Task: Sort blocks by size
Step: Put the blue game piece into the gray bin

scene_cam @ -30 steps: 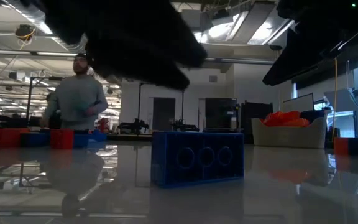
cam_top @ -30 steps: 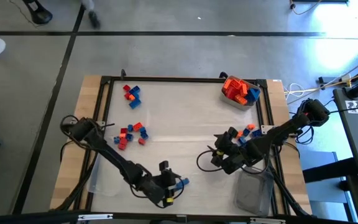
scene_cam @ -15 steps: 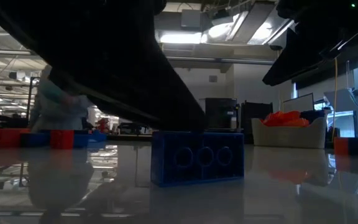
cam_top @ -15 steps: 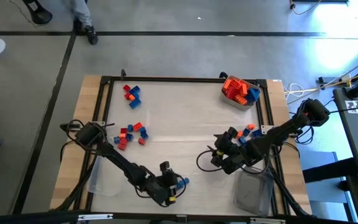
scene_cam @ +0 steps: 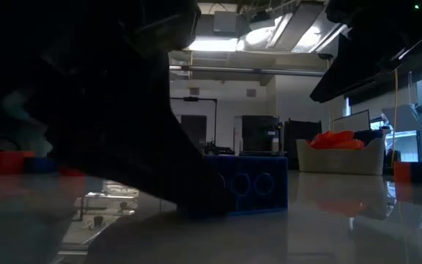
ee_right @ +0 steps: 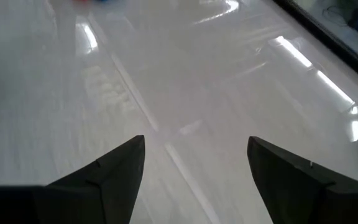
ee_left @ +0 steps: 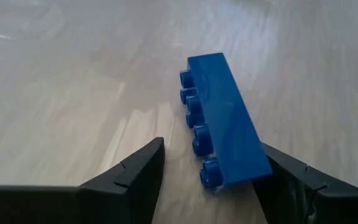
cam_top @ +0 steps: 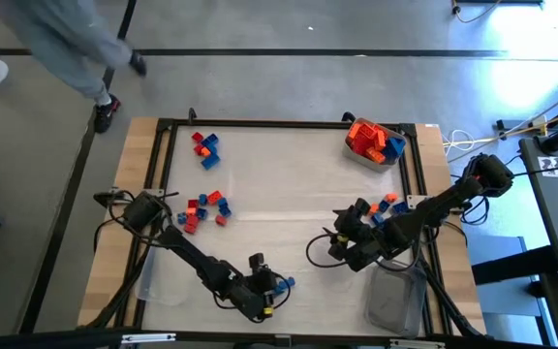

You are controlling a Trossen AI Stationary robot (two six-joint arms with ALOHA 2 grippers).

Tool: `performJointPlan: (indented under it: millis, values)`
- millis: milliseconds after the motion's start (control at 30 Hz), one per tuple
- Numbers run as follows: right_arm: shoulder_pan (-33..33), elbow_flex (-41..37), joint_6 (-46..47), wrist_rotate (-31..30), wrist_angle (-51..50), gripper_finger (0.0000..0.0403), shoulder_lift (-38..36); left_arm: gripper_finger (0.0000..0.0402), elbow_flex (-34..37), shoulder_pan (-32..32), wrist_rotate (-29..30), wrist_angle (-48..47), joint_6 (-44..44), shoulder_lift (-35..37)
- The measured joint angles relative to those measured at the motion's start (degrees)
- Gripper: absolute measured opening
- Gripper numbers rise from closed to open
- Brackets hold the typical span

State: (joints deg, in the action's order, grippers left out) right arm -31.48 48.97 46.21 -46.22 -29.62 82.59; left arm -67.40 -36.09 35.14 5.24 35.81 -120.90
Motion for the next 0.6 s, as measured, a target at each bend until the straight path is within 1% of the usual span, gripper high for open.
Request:
performJointPlan:
  millis: [67, 133, 267, 333, 467, 533, 600]
  values:
    - [0.0, 0.0, 0.0, 1.0, -0.1, 0.0280, 0.1, 0.0201, 0.0, 0.2, -0.2, -0.1, -0.3, 0.0]
    - [0.1, 0.0, 0.1, 2.3, 0.0, 0.0280, 0.1, 0.0179, 0.0, 0.4, -0.2, -0.1, -1.5, 0.0]
    - [0.1, 0.0, -0.1, 2.7, 1.8, 0.0280, 0.1, 0.0109, 0.0, 0.7, -0.3, 0.1, -3.6, 0.0]
    - [0.0, 0.0, -2.4, 2.4, 3.7, 0.0280, 0.1, 0.0075, 0.0, 0.8, -0.2, 0.1, -5.0, 0.0]
    - [-1.7, 0.0, -10.7, 2.8, 10.0, 0.0280, 0.6, 0.0073, 0.1, 0.5, -0.2, -0.3, -8.7, 1.4]
    - [-3.2, 0.0, -15.7, 4.1, 15.8, 0.0280, 1.1, 0.0073, 0.1, -0.1, 0.3, -0.4, -10.6, 3.2]
    - [-4.9, 0.0, -20.8, 6.1, 21.5, 0.0280, 2.0, 0.0073, 0.1, -0.8, 2.0, -0.3, -12.5, 5.4]
